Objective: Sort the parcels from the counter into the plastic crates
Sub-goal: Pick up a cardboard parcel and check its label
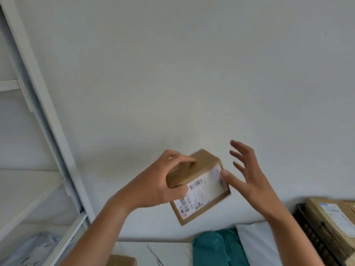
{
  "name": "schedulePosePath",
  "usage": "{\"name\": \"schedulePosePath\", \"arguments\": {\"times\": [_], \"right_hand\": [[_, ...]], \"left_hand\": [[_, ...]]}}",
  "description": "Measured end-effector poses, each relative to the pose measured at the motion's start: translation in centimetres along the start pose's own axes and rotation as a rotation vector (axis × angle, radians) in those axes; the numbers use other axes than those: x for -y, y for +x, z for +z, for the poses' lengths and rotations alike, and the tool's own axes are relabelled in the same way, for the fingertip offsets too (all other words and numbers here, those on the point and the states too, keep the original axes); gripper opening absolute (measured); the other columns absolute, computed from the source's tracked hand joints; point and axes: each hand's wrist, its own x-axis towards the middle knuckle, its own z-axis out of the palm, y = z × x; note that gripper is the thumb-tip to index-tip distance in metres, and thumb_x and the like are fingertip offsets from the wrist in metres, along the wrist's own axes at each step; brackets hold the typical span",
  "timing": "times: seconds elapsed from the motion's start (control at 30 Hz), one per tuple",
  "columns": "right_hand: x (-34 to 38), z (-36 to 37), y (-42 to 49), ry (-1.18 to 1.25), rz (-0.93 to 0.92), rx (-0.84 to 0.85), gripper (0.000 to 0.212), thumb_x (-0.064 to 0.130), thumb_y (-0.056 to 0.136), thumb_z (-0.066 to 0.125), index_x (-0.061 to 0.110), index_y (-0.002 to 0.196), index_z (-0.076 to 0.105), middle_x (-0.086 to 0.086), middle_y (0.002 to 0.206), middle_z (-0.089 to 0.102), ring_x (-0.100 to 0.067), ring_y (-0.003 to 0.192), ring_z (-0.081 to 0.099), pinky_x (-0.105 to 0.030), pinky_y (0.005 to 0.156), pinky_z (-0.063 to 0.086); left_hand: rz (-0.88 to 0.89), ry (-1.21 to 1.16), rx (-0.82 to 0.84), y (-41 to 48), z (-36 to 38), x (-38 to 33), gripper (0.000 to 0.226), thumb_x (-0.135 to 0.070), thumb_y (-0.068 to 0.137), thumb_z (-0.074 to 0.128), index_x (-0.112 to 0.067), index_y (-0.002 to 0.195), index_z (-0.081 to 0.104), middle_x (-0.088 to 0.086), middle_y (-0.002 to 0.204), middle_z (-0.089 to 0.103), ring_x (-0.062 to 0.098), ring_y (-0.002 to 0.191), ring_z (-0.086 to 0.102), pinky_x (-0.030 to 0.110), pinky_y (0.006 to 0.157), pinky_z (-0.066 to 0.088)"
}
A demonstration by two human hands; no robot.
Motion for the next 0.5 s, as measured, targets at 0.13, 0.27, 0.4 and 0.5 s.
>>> {"name": "schedulePosePath", "arguments": {"times": [0.13, 0.27, 0.4, 0.5], "right_hand": [[0.5, -1.3, 0.4, -0.153, 0.093, 0.605, 0.085, 0.049, 0.083, 0.086, 0.054, 0.152, 0.035, 0.028, 0.151, 0.048, 0.002, 0.145, 0.043, -0.036, 0.119, 0.041], [-0.7, -0.5, -0.5, 0.029, 0.195, 0.537, 0.076, 0.037, 0.082, 0.089, 0.047, 0.146, 0.049, 0.006, 0.133, 0.064, -0.020, 0.125, 0.064, -0.042, 0.100, 0.057], [-2.6, 2.0, -2.5, 0.404, 0.332, 0.074, 0.092, 0.052, 0.065, 0.094, 0.050, 0.144, 0.047, -0.006, 0.128, 0.070, -0.031, 0.113, 0.073, -0.050, 0.094, 0.061], [-3.2, 4.2, -3.3, 0.668, 0.429, -0.071, 0.091, 0.052, 0.069, 0.093, 0.040, 0.146, 0.046, -0.013, 0.127, 0.073, -0.038, 0.113, 0.072, -0.056, 0.097, 0.058]], "left_hand": [[0.060, 0.316, 0.333, 0.9, -1.3, -2.2, 0.054, -0.040, 0.087, 0.075, -0.050, 0.133, 0.048, -0.032, 0.128, 0.038, -0.002, 0.096, 0.060, 0.021, 0.073, 0.051], [0.085, 0.238, 0.147, 1.2, -1.4, -2.0, 0.054, -0.048, 0.089, 0.076, -0.047, 0.134, 0.046, -0.030, 0.125, 0.048, -0.003, 0.109, 0.059, 0.021, 0.085, 0.052], [0.014, -0.130, -0.505, 0.1, 0.9, 1.0, 0.056, -0.059, 0.088, 0.070, -0.046, 0.138, 0.049, -0.027, 0.140, 0.054, 0.000, 0.135, 0.052, 0.031, 0.112, 0.046], [-0.174, -0.426, -0.376, -1.3, 5.1, 2.0, 0.070, -0.075, 0.079, 0.064, -0.066, 0.143, 0.037, -0.028, 0.146, 0.051, -0.004, 0.132, 0.055, 0.026, 0.107, 0.049]]}}
